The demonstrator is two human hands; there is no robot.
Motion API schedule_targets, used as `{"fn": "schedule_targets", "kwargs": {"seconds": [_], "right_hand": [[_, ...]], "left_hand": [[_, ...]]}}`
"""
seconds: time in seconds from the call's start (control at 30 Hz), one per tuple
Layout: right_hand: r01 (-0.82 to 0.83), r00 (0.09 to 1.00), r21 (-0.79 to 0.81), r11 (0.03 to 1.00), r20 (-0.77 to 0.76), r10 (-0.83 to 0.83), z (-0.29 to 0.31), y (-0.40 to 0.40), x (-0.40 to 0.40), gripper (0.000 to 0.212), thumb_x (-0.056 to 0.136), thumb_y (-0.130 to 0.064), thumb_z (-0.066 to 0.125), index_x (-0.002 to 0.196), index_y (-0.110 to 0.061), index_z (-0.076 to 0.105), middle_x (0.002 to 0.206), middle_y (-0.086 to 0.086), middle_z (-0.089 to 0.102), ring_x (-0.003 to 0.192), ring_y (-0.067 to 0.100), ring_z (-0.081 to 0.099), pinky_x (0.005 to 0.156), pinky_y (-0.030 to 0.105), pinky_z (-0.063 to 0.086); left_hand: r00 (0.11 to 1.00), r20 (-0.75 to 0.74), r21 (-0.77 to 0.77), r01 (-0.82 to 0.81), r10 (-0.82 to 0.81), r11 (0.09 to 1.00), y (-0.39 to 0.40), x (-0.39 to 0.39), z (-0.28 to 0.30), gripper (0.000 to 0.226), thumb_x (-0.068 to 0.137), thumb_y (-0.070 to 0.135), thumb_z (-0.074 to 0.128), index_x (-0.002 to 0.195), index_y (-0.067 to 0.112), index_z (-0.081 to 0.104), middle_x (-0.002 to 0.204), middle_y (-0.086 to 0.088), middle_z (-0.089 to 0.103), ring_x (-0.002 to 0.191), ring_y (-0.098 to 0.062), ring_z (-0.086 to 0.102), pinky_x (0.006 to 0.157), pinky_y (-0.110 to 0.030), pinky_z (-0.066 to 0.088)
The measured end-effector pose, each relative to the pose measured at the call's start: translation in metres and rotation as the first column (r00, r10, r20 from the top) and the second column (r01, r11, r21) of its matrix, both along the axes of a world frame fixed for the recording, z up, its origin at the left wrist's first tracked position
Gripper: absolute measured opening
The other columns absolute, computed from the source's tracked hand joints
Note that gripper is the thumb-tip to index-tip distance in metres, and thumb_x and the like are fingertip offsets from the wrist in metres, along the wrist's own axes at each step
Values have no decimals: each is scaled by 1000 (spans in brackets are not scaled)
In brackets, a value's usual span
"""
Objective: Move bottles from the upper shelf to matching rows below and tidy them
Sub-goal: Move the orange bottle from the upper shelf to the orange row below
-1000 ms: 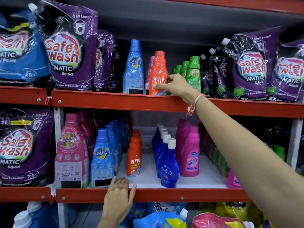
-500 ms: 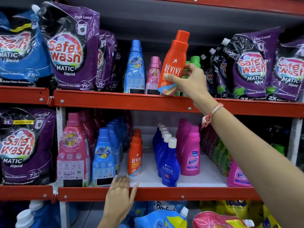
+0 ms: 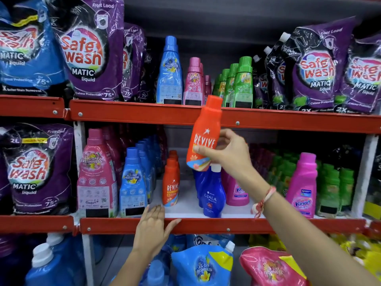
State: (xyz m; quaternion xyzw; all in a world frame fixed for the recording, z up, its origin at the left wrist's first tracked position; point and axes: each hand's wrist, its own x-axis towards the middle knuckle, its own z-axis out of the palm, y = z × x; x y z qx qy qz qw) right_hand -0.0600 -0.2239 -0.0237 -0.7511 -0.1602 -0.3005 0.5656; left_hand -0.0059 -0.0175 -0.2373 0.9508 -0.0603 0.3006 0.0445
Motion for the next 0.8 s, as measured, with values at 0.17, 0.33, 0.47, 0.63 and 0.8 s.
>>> {"fn": "schedule_targets", "kwargs": {"seconds": [0.17,0.33,0.47,0.63,0.8], "right_hand": [[22,995,-79,997,-97,-29,-41,12,14,54,54,-29,92,95,-22,58,90,-11,67,81,3,66,73,26,58],[71,980,-158,985,-175,-98,-77,27,34,60,55,-32,92,102,-15,58,90,-10,63,79,5,62,78,28,55],[81,959,-179,981,-253,-125,-103,40,51,61,54,-31,92,101,-13,57,94,-4,64,83,12,63,76,28,53],[100,929,-228,969,-327,-172,-126,55,68,61,51,-34,92,95,-17,54,102,4,71,91,19,68,81,36,56],[86,922,-271,959,-343,-180,-133,65,76,60,53,-36,92,92,-21,49,108,5,70,96,19,67,83,31,54]], "left_hand": [[1000,-12,31,20,-20,999,3,6,-3,93,81,77,23,103,1,71,97,-9,75,93,-18,70,102,-34,27],[1000,-19,62,23,-22,998,4,8,-3,97,80,76,15,100,-1,71,94,-12,75,90,-21,70,100,-37,29],[1000,-18,61,12,-10,998,3,10,-5,100,80,76,11,100,-2,71,95,-13,74,90,-22,70,98,-37,35],[1000,-13,69,-12,13,998,3,13,-8,98,79,76,16,101,-3,70,99,-15,73,94,-24,70,100,-39,29],[999,-42,42,-10,11,999,4,17,-11,95,77,75,23,102,-4,69,101,-14,73,95,-23,70,109,-32,15]]}}
